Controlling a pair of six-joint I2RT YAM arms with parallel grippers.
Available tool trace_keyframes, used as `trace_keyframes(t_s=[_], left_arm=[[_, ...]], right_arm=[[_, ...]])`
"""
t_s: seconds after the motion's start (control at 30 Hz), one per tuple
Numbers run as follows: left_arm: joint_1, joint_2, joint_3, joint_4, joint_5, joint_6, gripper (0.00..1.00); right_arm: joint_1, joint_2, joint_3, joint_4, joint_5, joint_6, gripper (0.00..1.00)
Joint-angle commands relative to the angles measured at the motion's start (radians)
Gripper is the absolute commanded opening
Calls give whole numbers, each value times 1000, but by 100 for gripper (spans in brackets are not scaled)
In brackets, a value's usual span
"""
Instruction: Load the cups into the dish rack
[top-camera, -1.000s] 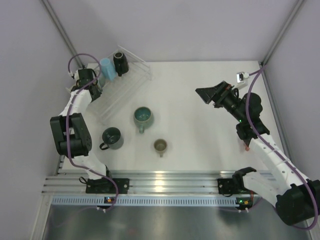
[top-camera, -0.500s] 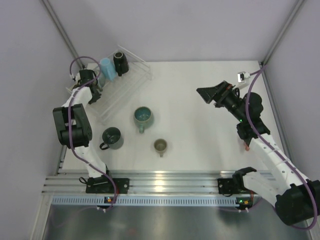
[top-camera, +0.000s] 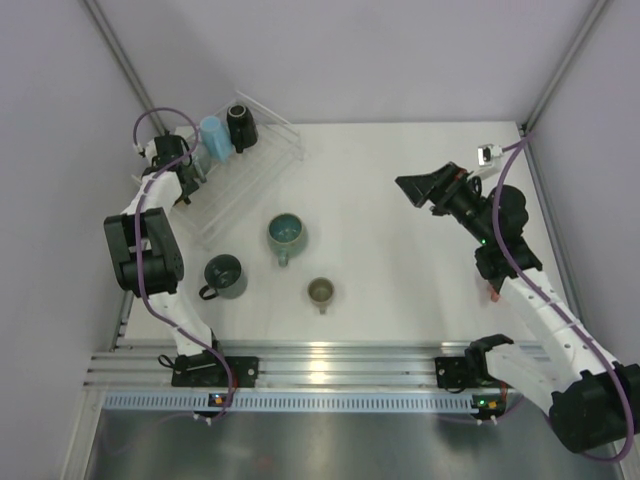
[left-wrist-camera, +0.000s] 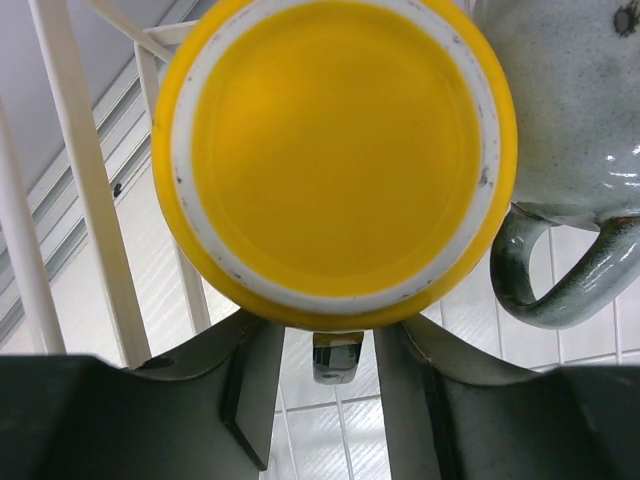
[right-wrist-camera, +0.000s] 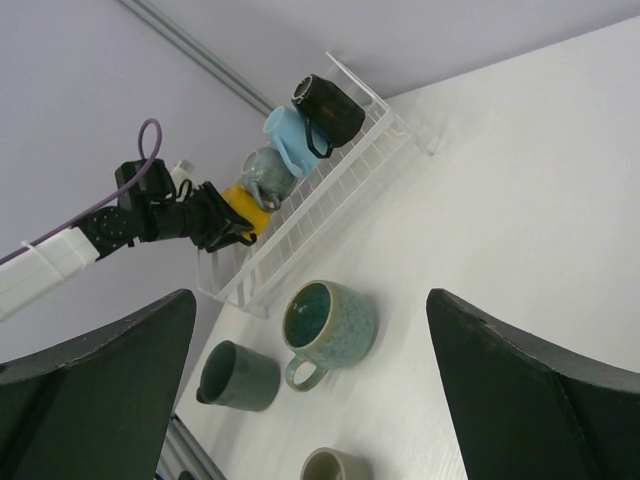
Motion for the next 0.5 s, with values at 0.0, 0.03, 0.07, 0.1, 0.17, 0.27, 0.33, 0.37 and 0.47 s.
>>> trace_keyframes(t_s=[0.0, 0.03, 0.07, 0.1, 0.17, 0.27, 0.33, 0.37, 0.47], left_arm=[[9, -46, 27, 41, -13, 16, 46], [9, -55, 27, 41, -4, 14, 46], [9, -60, 27, 43, 7, 14, 47], [7, -64, 30, 40, 22, 14, 47], [9, -86, 34, 27, 29, 14, 49], [9, -124, 38, 26, 38, 11, 52], [9, -152, 42, 21, 53, 16, 54], [9, -162, 45, 18, 58, 17, 58], [9, -207, 41, 0, 105, 10, 60]], right_arm=[[-14, -30, 9, -1, 1, -27, 99], [-14, -28, 14, -22, 1, -31, 99], [-14, -24, 19, -39, 1, -31, 99], [-14, -11, 38, -68, 3, -33, 100], [-14, 5, 98, -213, 65, -27, 99], [-14, 45, 187, -370, 211, 16, 99], [-17, 76, 235, -519, 312, 59, 99], [-18, 85, 277, -556, 343, 58, 99], [-41, 130, 354, -703, 391, 55, 100]])
